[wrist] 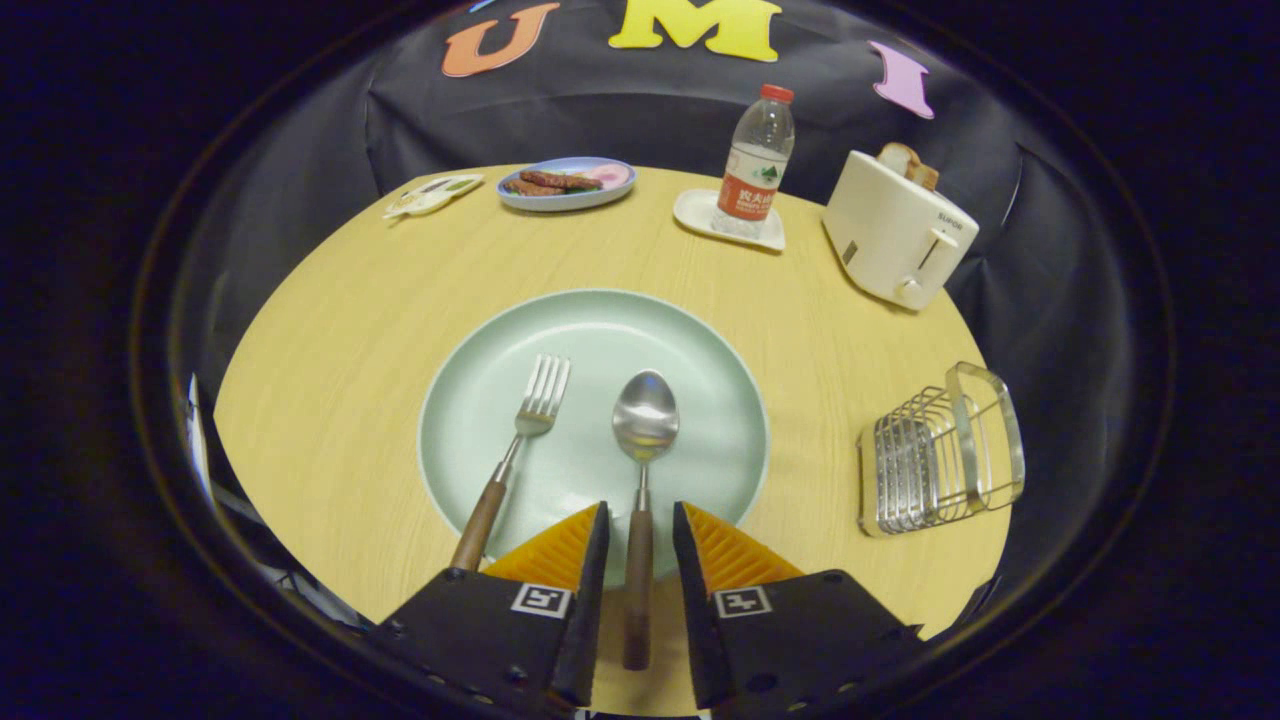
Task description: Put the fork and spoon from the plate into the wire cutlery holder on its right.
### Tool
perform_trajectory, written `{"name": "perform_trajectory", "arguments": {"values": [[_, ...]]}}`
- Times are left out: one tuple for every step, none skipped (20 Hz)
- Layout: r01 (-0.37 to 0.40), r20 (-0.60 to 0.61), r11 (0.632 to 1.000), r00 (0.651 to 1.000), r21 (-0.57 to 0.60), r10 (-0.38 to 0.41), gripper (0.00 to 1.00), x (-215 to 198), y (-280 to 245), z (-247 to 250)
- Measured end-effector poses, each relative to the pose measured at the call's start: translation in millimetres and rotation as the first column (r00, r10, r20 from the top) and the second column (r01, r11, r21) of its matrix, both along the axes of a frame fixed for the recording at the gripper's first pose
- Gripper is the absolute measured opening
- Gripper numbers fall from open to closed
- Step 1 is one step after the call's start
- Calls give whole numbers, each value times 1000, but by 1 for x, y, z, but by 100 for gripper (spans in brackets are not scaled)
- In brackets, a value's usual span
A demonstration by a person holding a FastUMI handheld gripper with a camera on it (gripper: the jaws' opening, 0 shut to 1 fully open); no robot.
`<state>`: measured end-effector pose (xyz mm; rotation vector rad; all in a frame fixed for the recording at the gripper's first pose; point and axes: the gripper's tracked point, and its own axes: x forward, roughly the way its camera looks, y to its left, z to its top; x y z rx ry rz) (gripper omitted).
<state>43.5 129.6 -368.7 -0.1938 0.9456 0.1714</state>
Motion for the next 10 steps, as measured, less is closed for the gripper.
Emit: {"name": "perform_trajectory", "arguments": {"values": [[17, -7, 1000, 1000, -1, -17, 28, 3, -3, -3], [26, -11, 1000, 1000, 8, -26, 19, 3, -1, -3], [32, -14, 999, 999, 7, -32, 9, 2, -2, -1], [34, -29, 999, 999, 15, -34, 6, 0, -2, 1], [37, -52, 999, 998, 34, -35, 2, -2, -1, 3], [48, -71, 997, 996, 53, -44, 2, -4, -2, 8], [61, -89, 996, 995, 71, -55, 2, -5, -3, 15], [73, -108, 993, 992, 89, -63, 2, -8, -4, 23], [80, -131, 992, 989, 99, -66, 2, -10, -7, 34], [81, -154, 991, 986, 108, -64, 2, -13, -10, 47]]}}
